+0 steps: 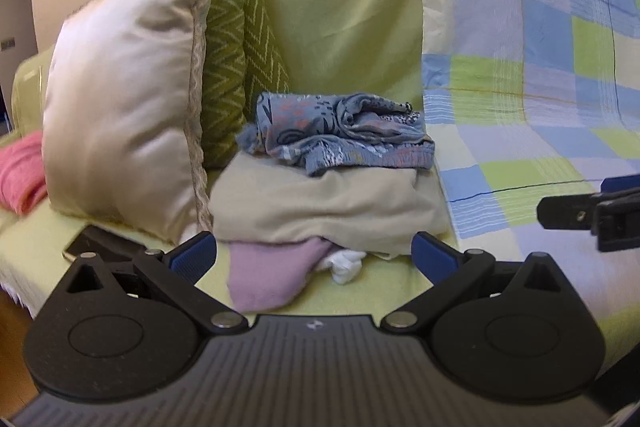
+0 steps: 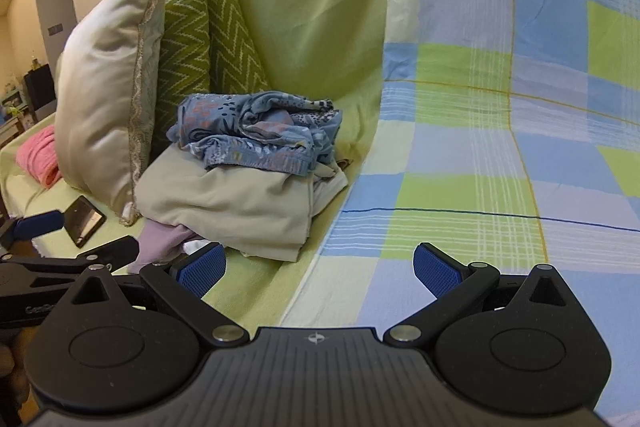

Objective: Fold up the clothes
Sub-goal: 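Grasp the grey-blue animal-print shirt with the right gripper while the left gripper approaches it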

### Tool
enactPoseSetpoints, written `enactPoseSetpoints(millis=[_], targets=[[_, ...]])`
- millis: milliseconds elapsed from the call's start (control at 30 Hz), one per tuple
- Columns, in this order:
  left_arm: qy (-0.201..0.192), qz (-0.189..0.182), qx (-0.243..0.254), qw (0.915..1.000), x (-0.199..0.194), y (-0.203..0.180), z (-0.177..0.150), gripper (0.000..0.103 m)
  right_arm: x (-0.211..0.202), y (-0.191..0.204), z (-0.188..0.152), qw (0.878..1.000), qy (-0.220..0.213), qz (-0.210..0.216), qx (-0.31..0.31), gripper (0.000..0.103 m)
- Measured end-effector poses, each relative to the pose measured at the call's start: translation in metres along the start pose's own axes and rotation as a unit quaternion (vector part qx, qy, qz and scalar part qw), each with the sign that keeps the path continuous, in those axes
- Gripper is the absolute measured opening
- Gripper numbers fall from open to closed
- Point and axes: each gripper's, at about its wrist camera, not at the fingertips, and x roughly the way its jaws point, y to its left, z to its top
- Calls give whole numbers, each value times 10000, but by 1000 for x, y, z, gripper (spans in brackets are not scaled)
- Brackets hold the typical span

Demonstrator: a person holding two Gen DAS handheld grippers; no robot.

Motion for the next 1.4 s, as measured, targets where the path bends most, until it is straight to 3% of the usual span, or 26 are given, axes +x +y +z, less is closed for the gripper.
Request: enactPoseSetpoints(millis=[100, 200, 333, 400, 433, 533, 667, 700, 733, 800, 833, 1000, 1200, 1267, 1400], targets=[[-207, -34, 684, 9974, 19, 2, 9, 102, 10, 6, 13, 9969, -221, -15, -750, 100], [-306, -160, 1234, 9918, 45, 4, 20, 102, 37, 8, 27, 9921, -214, 44, -1233, 86], [-405, -439, 1522, 9866, 83, 8, 30, 102, 76, 8, 45, 9838, -149, 166, -1779, 69], [-434, -587, 1615, 9842, 103, 9, 32, 101, 96, 8, 55, 9784, -117, 228, -2051, 66], [-433, -653, 1660, 9830, 112, 9, 32, 95, 106, 9, 58, 9763, -96, 285, -2143, 66], [-280, -929, 1713, 9804, 139, 9, 31, 76, 138, 7, 65, 9761, 66, 579, -2094, 66], [-319, -973, 1826, 9778, 161, 8, 24, 75, 171, 0, 73, 9807, 267, 964, -1678, 64], [-347, -957, 1828, 9779, 165, 8, 22, 79, 177, -2, 75, 9822, 337, 1063, -1509, 55], [-366, -962, 1800, 9783, 169, 8, 21, 85, 182, -4, 77, 9838, 381, 1149, -1323, 36], [-397, -986, 1731, 9792, 173, 9, 20, 88, 187, -10, 80, 9867, 363, 1261, -963, 18], [-425, -981, 1734, 9790, 175, 8, 19, 88, 185, -12, 82, 9882, 290, 1253, -836, 6], [-597, -840, 1905, 9763, 172, -3, 22, 89, 155, -21, 104, 9866, -86, 1597, -336, 4], [-859, -449, 2028, 9744, 156, -23, 36, 88, 86, -26, 139, 9798, -710, 1866, 141, 4], [-907, -468, 1899, 9765, 147, -26, 43, 84, 62, -27, 147, 9786, -903, 1840, 195, 4], [-1010, -798, 1567, 9792, 122, -29, 56, 62, 24, -35, 152, 9793, -1083, 1694, 246, 4]])
